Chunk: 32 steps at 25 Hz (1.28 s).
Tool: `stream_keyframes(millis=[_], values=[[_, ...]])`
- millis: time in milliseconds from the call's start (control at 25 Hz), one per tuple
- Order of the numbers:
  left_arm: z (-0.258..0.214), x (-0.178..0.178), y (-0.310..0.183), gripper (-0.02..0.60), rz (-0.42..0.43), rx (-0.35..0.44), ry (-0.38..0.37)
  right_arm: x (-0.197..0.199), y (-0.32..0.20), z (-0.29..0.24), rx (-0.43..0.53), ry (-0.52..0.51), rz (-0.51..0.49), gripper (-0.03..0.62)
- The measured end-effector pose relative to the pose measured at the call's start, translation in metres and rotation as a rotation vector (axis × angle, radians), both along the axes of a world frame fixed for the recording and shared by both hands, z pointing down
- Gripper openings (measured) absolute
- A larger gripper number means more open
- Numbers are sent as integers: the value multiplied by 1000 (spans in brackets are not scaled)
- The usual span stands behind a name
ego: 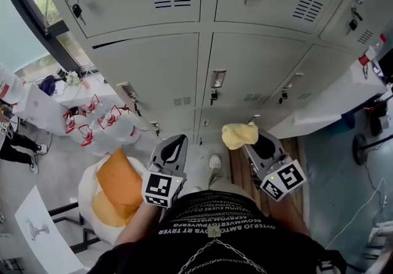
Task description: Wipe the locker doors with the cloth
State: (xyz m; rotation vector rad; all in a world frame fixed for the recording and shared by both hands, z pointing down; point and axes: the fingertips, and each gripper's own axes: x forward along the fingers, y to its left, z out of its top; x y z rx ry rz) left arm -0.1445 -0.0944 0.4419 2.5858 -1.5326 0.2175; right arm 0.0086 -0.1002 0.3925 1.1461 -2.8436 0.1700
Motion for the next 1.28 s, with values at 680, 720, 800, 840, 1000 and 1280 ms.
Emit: stream_keyframes(millis=[680,720,800,840,1000,1280], values=[[8,41,-48,3,34,-26,-20,12,-65,-33,87,-5,-50,92],[9,43,-50,3,34,-27,-21,10,-68,-36,97,-4,-62,92],[8,47,-54,3,33,-30,-22,6,-73,-41,110,-7,-89,92],[8,48,-55,3,32,-29,-23,3,-74,-44,116,-9,-103,92],[6,49,-62,3,11,-25,-23,-12,-82,-52,138,-14,-168,92],[10,24,-67,3,-79,-44,-22,-39,-107,-77,199,-30,-245,92]])
